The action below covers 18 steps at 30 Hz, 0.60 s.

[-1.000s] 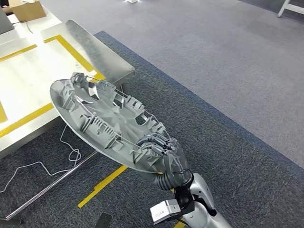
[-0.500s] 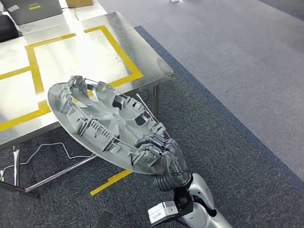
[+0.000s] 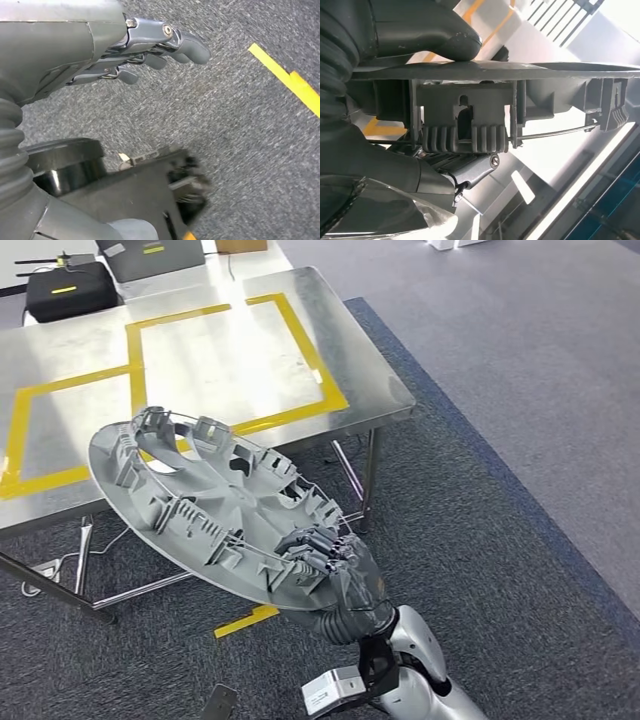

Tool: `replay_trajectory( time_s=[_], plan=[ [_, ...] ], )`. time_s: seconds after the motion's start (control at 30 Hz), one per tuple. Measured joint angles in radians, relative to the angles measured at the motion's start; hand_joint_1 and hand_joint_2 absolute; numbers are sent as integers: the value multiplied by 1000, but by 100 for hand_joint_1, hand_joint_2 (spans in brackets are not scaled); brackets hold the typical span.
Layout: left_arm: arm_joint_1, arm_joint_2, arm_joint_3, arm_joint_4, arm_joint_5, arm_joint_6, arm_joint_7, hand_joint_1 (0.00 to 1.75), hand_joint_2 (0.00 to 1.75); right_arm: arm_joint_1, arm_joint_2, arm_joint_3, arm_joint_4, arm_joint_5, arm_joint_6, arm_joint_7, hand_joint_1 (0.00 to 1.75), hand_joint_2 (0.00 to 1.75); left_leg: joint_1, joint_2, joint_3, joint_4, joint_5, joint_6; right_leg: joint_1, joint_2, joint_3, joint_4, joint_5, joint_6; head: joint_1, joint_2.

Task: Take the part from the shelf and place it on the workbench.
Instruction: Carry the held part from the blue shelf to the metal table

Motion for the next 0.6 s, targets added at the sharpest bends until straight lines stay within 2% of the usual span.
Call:
replay_trajectory(
  time_s=[0.03, 0.07, 0.1, 0.17, 0.2, 0.23, 0.27, 0.3, 0.33, 0.37, 0.4, 0.43, 0.47, 0.5, 0.53, 0.57, 0.6],
  plan=[
    [-1, 0, -1, 0, 0, 0, 0, 0, 175, -1, 0, 1, 0, 1, -2, 2, 175, 175, -6, 22, 27, -58, 18, 6, 3, -10, 6, 0, -6, 6, 0, 0],
    [-3, -1, -2, 0, 1, 0, 0, 0, 175, -2, 0, 2, 0, 2, -4, 3, 175, 175, -12, 40, 43, -94, 23, 12, 6, -21, 9, 0, -11, 12, 0, 0],
    [-4, -1, -3, 0, 2, 0, 0, 0, 175, -3, 0, 2, 0, 3, -6, 5, 175, 175, -17, 47, 48, -107, 15, 16, 9, -31, 11, -2, -15, 18, 1, 0],
    [-2, -2, -3, 0, 3, 0, 0, 0, 175, -4, 0, 2, 0, 4, -9, 8, 175, 175, -15, 26, 49, -116, 11, 25, 11, -49, 16, -6, -22, 28, 3, 0],
    [0, -2, -4, 0, 4, 0, 0, 0, 175, -5, 0, 2, 0, 5, -10, 9, 175, 175, -12, 13, 52, -120, 10, 29, 9, -36, 16, -2, -30, 33, 4, 0],
    [-1, -2, -4, 0, 6, 0, -1, 0, 175, -7, 0, 3, 0, 5, -10, 11, 175, 175, -8, 0, 55, -123, 10, 34, 6, -11, 6, 20, -43, 37, 6, 0],
    [-2, -3, -4, 0, 7, 0, -1, 0, 175, -7, 0, 3, 0, 7, -12, 13, 175, 175, -4, -12, 58, -125, 10, 39, 4, 21, -18, 65, -65, 41, 9, 0],
    [-4, -3, -4, 0, 9, 0, -1, 0, 175, -8, -1, 4, 0, 8, -14, 15, 175, 175, -4, -25, 59, -126, 9, 43, 3, 50, -54, 131, -91, 42, 11, 0],
    [-6, -4, -5, 0, 13, 0, -2, 0, 175, -8, -1, 4, 1, 10, -16, 18, 175, 175, -4, -39, 60, -125, 7, 46, 3, 65, -98, 203, -114, 43, 13, 0],
    [-6, -4, -6, 0, 18, 0, -5, 0, 175, -7, -2, 4, 2, 12, -19, 22, 175, 175, -4, -53, 62, -125, 5, 48, 3, 71, -138, 260, -124, 44, 13, 0],
    [-5, -4, -6, 0, 27, 0, -11, 0, 175, -6, -2, 4, 3, 14, -21, 26, 175, 175, -4, -69, 64, -125, 3, 49, 3, 74, -165, 285, -114, 44, 13, 0],
    [-4, -4, -6, 0, 38, 0, -22, 0, 175, -6, -2, 4, 4, 16, -23, 30, 175, 175, -4, -84, 68, -125, 1, 48, 3, 76, -173, 271, -84, 44, 13, 0],
    [-3, -5, -4, 0, 52, -2, -38, 0, 175, -5, -2, 4, 5, 18, -27, 33, 175, 175, -4, -100, 73, -125, -2, 47, 2, 82, -163, 221, -38, 42, 13, 0],
    [-2, -6, 0, 0, 66, -4, -56, 0, 175, -5, -2, 4, 6, 20, -30, 35, 175, 175, -3, -114, 77, -124, -5, 44, 0, 102, -143, 155, 7, 39, 13, 0],
    [-3, -6, 4, 0, 79, -6, -75, 0, 175, -4, -2, 4, 6, 21, -34, 36, 175, 175, -3, -127, 78, -122, -9, 41, -3, 129, -119, 93, 39, 36, 13, 0],
    [-3, -7, 10, 0, 89, -9, -90, 0, 175, -4, -3, 3, 7, 22, -38, 36, 175, 175, -2, -140, 76, -120, -10, 36, -5, 152, -99, 47, 55, 33, 13, 0],
    [-3, -8, 16, 0, 99, -13, -104, 0, 175, -4, -3, 3, 7, 23, -42, 36, 175, 175, 1, -150, 72, -119, -11, 30, -6, 170, -88, 24, 55, 29, 13, 0]
  ],
)
